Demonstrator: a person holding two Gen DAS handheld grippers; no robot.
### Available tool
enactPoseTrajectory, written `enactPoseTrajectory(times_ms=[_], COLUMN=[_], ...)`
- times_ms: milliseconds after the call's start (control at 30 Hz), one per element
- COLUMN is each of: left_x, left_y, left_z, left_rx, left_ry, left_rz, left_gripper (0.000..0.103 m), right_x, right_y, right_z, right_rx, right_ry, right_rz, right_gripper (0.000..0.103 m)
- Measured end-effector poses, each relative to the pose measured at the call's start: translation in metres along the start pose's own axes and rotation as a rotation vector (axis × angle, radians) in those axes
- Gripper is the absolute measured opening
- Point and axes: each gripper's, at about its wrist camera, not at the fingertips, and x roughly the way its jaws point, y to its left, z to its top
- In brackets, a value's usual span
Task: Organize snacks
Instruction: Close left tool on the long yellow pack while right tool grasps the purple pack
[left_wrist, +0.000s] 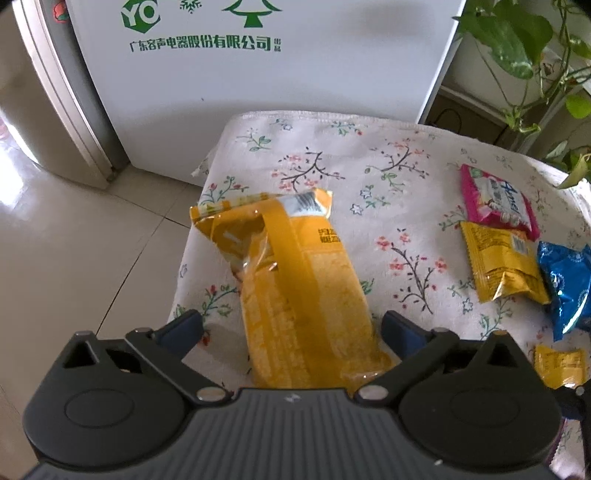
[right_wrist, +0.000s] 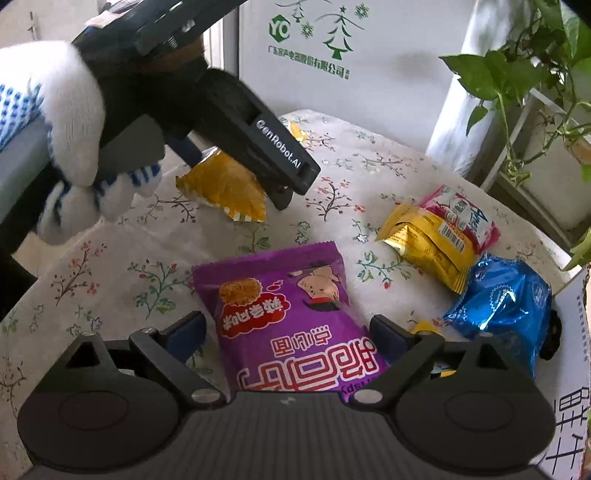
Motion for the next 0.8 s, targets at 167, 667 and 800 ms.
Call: enactPoseTrajectory(times_ms=[167, 667, 800], left_x=[0.001, -0.009, -0.014], left_y=[-0.001, -0.013, -0.019], left_z=[0.001, -0.003, -0.004], left_rx=[-0.005, 0.033, 0.065], left_ry=[0.005, -0.029, -0.059], left_rz=[0.007, 0.013, -0.014], left_gripper=[0.103, 0.085, 0.062], right_x=[-0.001, -0.010, -0.014], right_y=[0.000, 0.000, -0.003], right_z=[0.000, -0.001, -0.002], right_rx=[0.009, 0.024, 0.051], right_ry=[0.008, 0.022, 0.021], right_rz=[-0.001, 0.038, 0.040], right_gripper=[0.097, 0.076, 0.076])
